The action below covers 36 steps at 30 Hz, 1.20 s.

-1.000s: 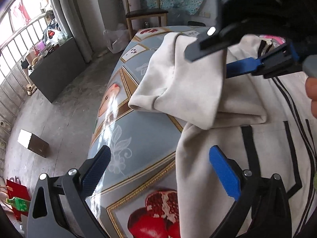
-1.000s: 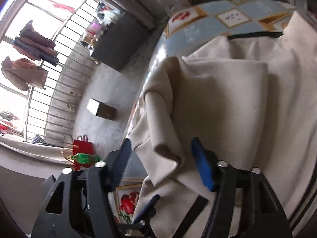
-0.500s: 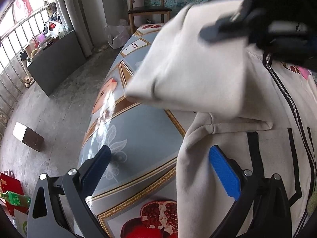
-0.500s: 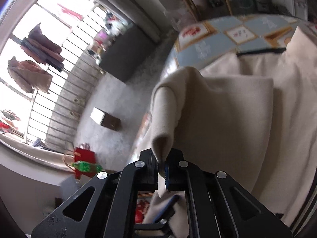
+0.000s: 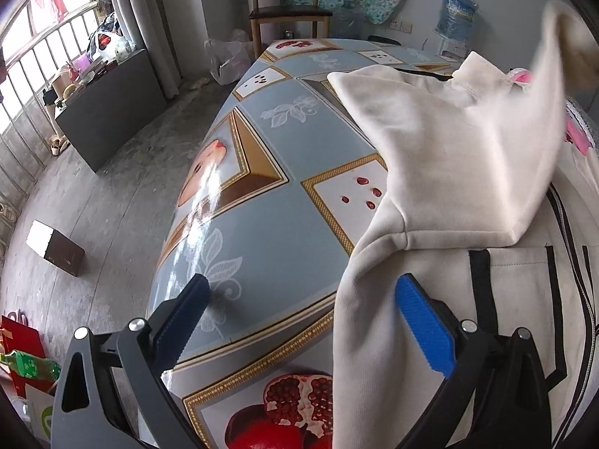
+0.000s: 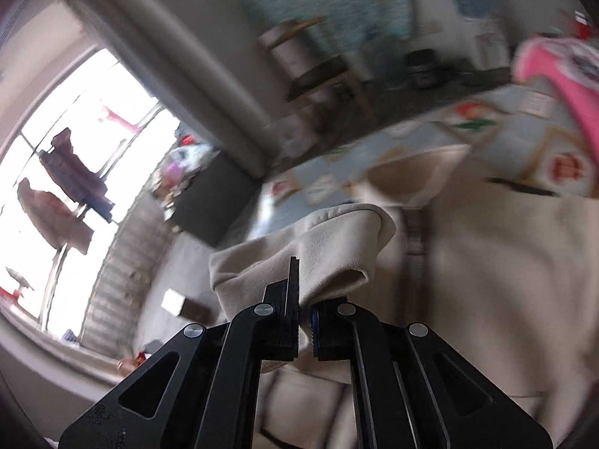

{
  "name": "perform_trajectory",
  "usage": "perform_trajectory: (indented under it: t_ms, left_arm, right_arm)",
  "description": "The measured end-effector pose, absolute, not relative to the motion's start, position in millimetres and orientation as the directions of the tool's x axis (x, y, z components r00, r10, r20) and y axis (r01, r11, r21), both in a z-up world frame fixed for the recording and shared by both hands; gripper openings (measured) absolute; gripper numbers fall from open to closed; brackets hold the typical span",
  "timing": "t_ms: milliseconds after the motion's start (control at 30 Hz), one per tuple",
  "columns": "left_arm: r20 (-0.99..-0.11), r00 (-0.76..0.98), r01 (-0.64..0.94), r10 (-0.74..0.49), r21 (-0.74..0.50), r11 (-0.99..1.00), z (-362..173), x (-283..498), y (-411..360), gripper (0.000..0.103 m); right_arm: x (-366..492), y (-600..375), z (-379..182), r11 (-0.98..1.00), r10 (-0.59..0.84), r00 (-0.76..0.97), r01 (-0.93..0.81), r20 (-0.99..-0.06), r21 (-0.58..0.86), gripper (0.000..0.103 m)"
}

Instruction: Fold large clothes

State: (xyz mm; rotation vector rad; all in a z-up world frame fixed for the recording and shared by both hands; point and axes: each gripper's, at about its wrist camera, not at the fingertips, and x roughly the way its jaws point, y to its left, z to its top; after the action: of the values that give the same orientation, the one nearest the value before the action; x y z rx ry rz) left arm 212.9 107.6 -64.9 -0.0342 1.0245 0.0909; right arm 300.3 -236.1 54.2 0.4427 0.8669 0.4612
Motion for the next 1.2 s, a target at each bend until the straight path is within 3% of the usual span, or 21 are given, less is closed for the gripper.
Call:
perform_trajectory:
  t_ms: [300, 500, 567, 667, 867, 1000, 1033, 1067, 1200]
  left_arm:
    - [-0.869, 0.489, -0.108, 0.078, 0.028, 0.994, -62, 217, 107, 0.098]
    - [-0.852, 0.499, -0.109, 0.157, 0.117, 0.987, -56, 222, 104, 0.098]
    - [-0.852, 0.493, -0.119, 0.175, 0.134, 0.984, -56, 224, 106, 0.098]
    - [-0.858, 0.484, -0.126, 0.171, 0.125, 0.984, -58, 227, 109, 0.098]
    - [-0.854, 0.488, -0.121, 0.183, 0.141, 0.982, -60, 229, 109, 0.099]
    - [-0.853, 0.485, -0.127, 0.192, 0.148, 0.981, -60, 229, 108, 0.099]
    - [-0.852, 0.485, -0.125, 0.196, 0.154, 0.980, -60, 229, 107, 0.099]
    - [-0.851, 0.486, -0.122, 0.201, 0.162, 0.979, -60, 230, 106, 0.099]
    - [-0.848, 0.487, -0.113, 0.210, 0.178, 0.978, -59, 230, 104, 0.099]
  right_arm:
    - [302, -288, -50, 0.904, 0.394, 0.449, -0.029, -0.802, 0.428, 0.005]
    - [309, -284, -38, 0.922, 0.376, 0.479, -0.111, -0.793, 0.370, 0.006]
    - [305, -286, -28, 0.945, 0.326, 0.490, -0.141, -0.809, 0.295, 0.012]
    - [310, -301, -42, 0.967, 0.251, 0.460, -0.081, -0.852, 0.241, 0.014]
    - [302, -336, -71, 0.939, 0.308, 0.401, 0.018, -0.862, 0.344, 0.030]
    - [304, -324, -81, 0.956, 0.273, 0.379, -0.009, -0.884, 0.292, 0.025]
    - [305, -320, -79, 0.967, 0.242, 0.387, -0.017, -0.890, 0.256, 0.011]
    - [305, -316, -77, 0.973, 0.219, 0.392, -0.026, -0.893, 0.228, 0.007]
    - [302, -310, -35, 0.989, 0.141, 0.517, -0.032, -0.844, 0.146, 0.007]
